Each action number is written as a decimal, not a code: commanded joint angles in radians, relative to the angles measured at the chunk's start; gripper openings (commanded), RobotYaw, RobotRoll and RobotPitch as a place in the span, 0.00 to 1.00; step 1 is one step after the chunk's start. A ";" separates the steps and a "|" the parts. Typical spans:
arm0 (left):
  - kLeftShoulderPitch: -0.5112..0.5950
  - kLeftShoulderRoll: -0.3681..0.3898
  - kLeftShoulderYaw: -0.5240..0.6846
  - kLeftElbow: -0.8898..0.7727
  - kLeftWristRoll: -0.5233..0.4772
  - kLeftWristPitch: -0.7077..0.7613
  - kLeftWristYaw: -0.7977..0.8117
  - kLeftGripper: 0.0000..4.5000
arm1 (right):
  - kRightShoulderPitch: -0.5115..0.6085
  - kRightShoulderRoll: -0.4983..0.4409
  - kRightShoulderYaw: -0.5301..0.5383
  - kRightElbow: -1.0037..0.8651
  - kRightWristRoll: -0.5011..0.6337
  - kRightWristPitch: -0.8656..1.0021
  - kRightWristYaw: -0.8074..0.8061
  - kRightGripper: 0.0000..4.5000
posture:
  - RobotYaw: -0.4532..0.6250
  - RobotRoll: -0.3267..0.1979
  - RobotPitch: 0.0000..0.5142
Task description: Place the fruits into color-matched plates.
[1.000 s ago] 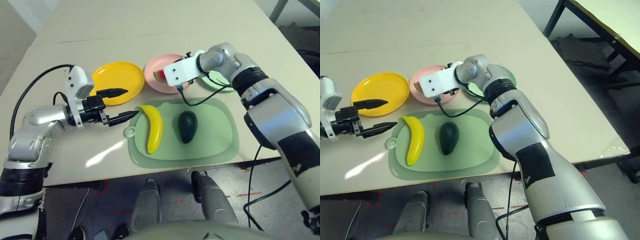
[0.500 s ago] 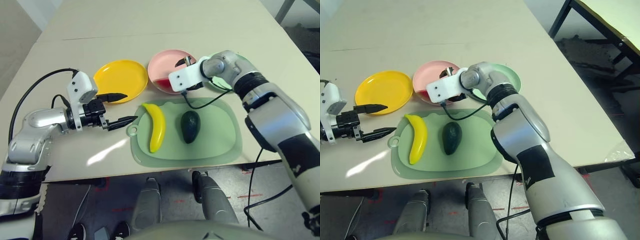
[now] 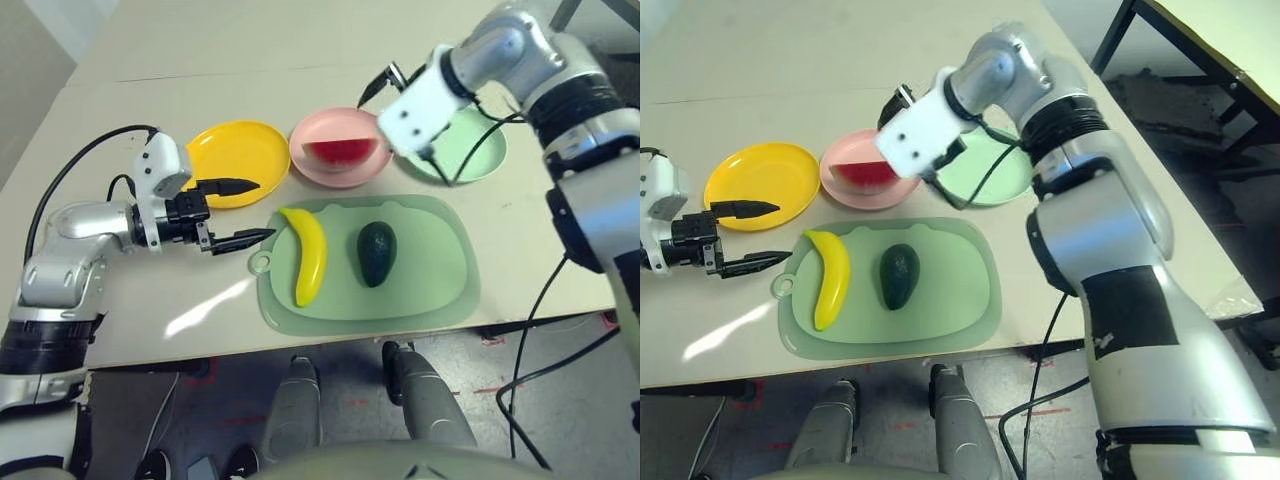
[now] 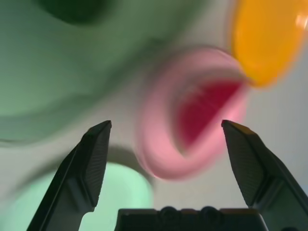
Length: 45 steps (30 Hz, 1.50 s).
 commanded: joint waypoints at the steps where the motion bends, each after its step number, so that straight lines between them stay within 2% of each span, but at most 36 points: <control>1: 0.009 0.008 -0.014 0.011 0.004 -0.045 -0.064 1.00 | 0.065 -0.062 0.054 -0.277 0.122 0.118 0.045 1.00 | 0.35 0.62 0.38; 4: 0.009 0.022 -0.035 0.026 0.016 -0.078 -0.129 1.00 | 0.101 -0.080 0.054 -0.402 0.139 0.194 0.045 1.00 | 0.35 0.62 0.39; 12: -0.001 0.013 -0.037 0.013 -0.002 -0.081 -0.169 1.00 | 0.174 -0.071 0.048 -0.524 0.105 0.261 0.044 1.00 | 0.35 0.62 0.39; 26: 0.016 0.015 -0.028 -0.015 -0.004 -0.071 -0.149 1.00 | 0.150 0.019 0.052 -0.397 -0.051 0.264 -0.032 1.00 | 0.37 0.62 0.40; 45: 0.029 0.021 -0.026 -0.020 -0.001 -0.073 -0.134 1.00 | 0.239 0.068 0.073 -0.447 -0.002 0.342 0.033 1.00 | 0.38 0.62 0.42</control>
